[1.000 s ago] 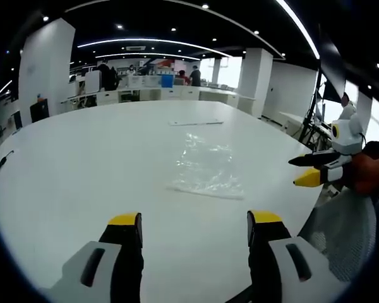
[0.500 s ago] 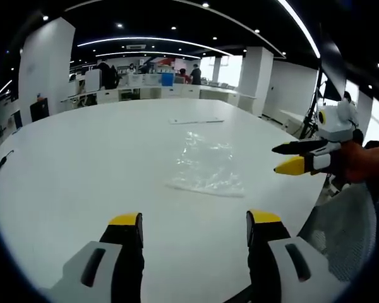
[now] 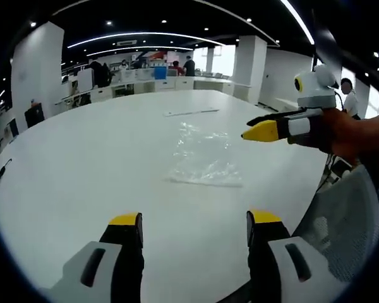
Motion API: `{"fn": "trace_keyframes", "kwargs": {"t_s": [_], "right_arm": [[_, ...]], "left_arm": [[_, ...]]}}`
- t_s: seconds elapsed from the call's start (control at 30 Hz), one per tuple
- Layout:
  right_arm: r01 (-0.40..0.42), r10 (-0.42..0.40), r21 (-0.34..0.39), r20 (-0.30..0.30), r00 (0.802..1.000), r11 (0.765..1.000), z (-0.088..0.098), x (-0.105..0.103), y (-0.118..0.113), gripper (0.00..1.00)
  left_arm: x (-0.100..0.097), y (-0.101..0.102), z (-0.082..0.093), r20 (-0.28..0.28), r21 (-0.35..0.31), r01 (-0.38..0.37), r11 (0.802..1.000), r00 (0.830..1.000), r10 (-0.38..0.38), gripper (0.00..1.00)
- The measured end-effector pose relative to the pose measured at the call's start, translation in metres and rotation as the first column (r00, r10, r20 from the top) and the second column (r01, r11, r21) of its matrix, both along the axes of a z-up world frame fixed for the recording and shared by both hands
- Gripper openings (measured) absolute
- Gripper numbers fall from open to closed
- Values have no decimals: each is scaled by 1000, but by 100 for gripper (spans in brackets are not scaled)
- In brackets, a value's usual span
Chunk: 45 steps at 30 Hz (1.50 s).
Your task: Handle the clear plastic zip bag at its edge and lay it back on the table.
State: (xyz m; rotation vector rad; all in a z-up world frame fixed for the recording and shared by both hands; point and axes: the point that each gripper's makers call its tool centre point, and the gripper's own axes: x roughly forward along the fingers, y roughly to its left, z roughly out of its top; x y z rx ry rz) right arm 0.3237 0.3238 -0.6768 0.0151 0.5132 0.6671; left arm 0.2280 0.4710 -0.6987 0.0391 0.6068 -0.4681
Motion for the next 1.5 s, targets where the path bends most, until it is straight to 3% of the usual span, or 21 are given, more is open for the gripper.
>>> {"fn": "trace_keyframes", "kwargs": {"t_s": [0.5,0.97,1.1,1.5], "right_arm": [[-37,37,-35,-15,999,999,-5,5,17,77],[-95,92,-75,-42,995,993,-16,28,46,76],[-132,126,-101,-58,990,986,-34,35,55,75],[-201,180,-183,-126,976,962,-73,23,46,71]], "left_arm": [[1,3,1,7,-10,-30,1000,1000,30,65],[3,8,4,7,-44,-59,997,998,59,65],[2,8,3,2,-48,-60,997,998,61,64],[1,8,3,-8,-51,-63,997,998,62,64]]}}
